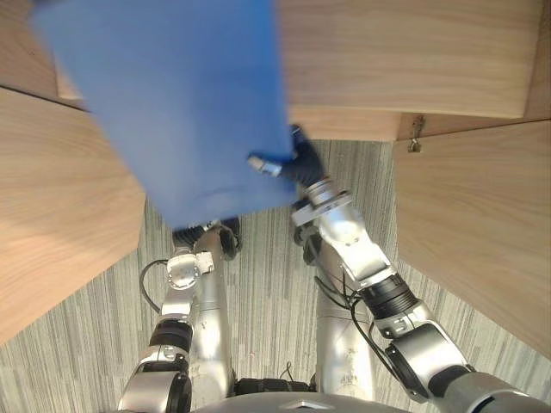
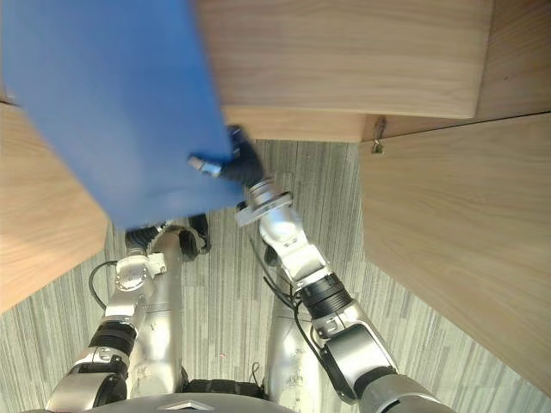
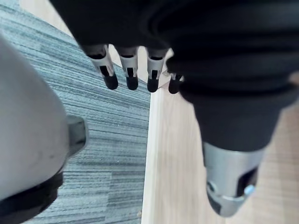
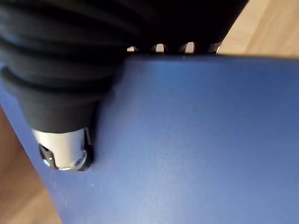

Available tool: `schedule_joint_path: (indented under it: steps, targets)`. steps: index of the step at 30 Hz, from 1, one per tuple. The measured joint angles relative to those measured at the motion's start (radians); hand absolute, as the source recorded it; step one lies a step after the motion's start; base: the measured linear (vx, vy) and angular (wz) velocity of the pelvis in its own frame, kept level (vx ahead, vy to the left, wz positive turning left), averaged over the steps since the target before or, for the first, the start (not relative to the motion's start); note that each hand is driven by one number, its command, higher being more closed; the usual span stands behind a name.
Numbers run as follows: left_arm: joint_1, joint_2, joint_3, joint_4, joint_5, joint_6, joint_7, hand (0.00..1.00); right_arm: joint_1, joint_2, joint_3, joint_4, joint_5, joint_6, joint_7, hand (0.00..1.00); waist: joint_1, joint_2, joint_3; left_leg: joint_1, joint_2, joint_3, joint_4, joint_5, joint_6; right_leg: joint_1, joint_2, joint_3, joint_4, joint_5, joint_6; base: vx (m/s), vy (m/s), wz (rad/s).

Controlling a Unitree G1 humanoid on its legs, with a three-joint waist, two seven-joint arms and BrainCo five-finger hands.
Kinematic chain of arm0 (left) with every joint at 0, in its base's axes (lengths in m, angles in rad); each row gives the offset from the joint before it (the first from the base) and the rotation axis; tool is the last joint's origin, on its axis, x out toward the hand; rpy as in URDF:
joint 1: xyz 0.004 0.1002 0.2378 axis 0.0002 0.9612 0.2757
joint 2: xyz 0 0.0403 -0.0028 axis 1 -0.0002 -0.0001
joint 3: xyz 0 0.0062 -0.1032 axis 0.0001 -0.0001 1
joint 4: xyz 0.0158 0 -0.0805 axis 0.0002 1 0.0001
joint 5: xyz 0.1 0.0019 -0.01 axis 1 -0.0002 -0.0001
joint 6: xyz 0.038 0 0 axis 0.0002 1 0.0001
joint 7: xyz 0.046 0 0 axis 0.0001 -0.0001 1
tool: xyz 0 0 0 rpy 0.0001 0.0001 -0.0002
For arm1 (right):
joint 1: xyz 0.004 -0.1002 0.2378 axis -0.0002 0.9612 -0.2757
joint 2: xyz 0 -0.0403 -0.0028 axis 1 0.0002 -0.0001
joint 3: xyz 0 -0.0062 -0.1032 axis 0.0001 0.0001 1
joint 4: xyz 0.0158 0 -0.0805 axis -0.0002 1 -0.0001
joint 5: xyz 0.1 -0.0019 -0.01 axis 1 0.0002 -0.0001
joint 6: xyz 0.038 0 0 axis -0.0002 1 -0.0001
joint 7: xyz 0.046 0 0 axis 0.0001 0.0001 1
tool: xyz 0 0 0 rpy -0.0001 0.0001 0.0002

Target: Walk over to the cabinet, pick up the folder, carry it to the office cabinet, place the folder inside the office cabinet, then close the office cabinet door

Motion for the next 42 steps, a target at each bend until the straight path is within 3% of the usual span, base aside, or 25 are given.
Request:
schedule_joint_path:
  steps: [7,13,26,33,34,42]
  targets:
    - [0.001,-0.011,0.019,-0.031,-0.027,0.000,0.036,0.00,-0.072,0.017,-0.202,0.000,0.283,-0.013,-0.112,1.00,0.001,-0.001,0.002,-0.015,0.009,0.000,0.002,-0.002,-0.004,-0.020,0.003,-0.005,0.008,-0.006,-0.004,-0.02,-0.032,-0.03]
    - [0.002,-0.034,0.019,-0.044,-0.027,0.001,0.048,0.00,-0.136,0.025,-0.303,0.008,0.405,-0.025,-0.187,1.00,0.002,-0.001,0.001,-0.018,0.010,-0.003,0.002,-0.002,-0.004,-0.021,0.003,-0.008,0.008,-0.008,-0.005,-0.04,-0.023,0.00]
    - [0.015,-0.061,0.020,-0.080,-0.066,0.025,0.103,0.00,-0.362,0.069,-0.342,0.223,0.745,-0.031,-0.263,1.00,0.000,-0.001,0.000,-0.019,0.014,-0.008,0.000,-0.001,-0.003,-0.016,0.007,-0.014,-0.003,-0.005,-0.008,-0.05,-0.021,0.00]
    - [0.013,-0.082,0.019,-0.078,-0.096,0.043,0.135,0.00,-0.425,0.153,-0.359,0.279,0.834,-0.056,-0.349,1.00,0.002,0.000,-0.001,0.007,0.012,-0.023,-0.029,0.015,-0.014,0.020,0.009,-0.031,-0.031,0.002,-0.017,-0.06,-0.043,0.05]
    - [0.013,-0.083,0.020,-0.078,-0.102,0.044,0.138,0.00,-0.426,0.173,-0.362,0.280,0.847,-0.070,-0.361,0.00,0.002,0.000,-0.003,0.012,0.010,-0.023,-0.041,0.022,-0.017,0.023,0.009,-0.032,-0.037,0.004,-0.020,-0.07,-0.064,0.04]
    - [0.010,-0.101,0.018,-0.076,-0.103,0.051,0.156,0.00,-0.443,0.208,-0.381,0.280,0.885,-0.111,-0.433,0.00,0.003,0.000,-0.004,0.034,0.008,-0.041,-0.084,0.051,-0.035,0.049,0.010,-0.057,-0.063,0.012,-0.036,-0.06,-0.065,0.07]
